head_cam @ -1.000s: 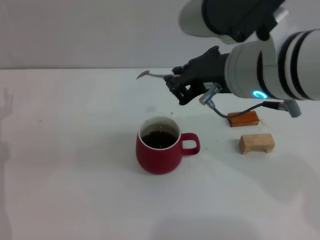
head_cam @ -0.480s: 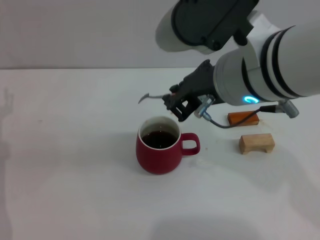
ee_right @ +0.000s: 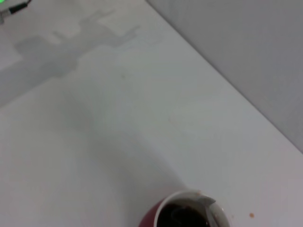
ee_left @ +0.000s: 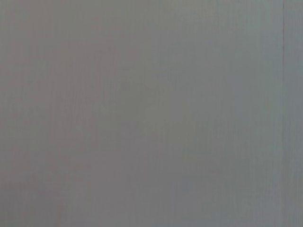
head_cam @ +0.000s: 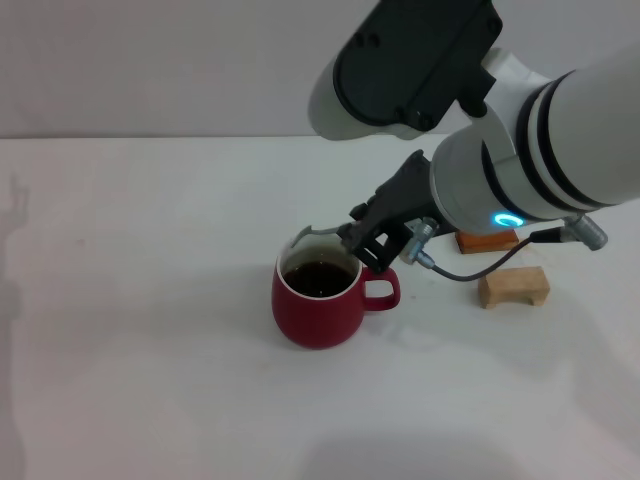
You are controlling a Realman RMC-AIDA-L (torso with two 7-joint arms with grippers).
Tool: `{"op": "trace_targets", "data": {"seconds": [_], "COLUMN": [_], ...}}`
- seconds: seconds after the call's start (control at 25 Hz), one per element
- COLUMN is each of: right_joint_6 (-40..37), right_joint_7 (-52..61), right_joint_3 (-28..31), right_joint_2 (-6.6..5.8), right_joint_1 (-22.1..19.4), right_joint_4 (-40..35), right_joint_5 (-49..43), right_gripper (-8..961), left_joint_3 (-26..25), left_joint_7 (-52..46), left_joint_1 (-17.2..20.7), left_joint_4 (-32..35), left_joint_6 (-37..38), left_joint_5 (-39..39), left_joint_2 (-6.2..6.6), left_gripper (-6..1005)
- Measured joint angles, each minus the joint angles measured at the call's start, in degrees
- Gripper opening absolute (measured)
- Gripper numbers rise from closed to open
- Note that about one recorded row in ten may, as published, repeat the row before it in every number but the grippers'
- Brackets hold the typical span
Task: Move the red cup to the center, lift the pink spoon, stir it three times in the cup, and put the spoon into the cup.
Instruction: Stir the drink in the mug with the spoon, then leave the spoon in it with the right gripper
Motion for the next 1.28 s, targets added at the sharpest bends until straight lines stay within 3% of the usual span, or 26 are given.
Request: {"op": "trace_targets", "data": {"seconds": [0.56, 1.28], "right_joint_6": [1.6, 0.9], "right_joint_7": [-4.8, -11.1], "right_joint_3": [2.8, 6.9], "right_joint_2": [0.06, 0.0], "right_joint_1": [0.5, 6.9], "right_joint_4": [-5.9, -17.9], "right_joint_5": [3.0, 6.9], "right_gripper": [152, 152], "left_joint_3": [0.0, 0.0], "left_joint_7": [0.0, 0.0], "left_joint_1": [-0.1, -0.2], "left_joint_4": [0.0, -0.3], "left_joint_6": [0.1, 0.1], "left_joint_5": [0.0, 0.0], "left_joint_2": [-0.21, -0.26], "left_gripper": [740, 740]}}
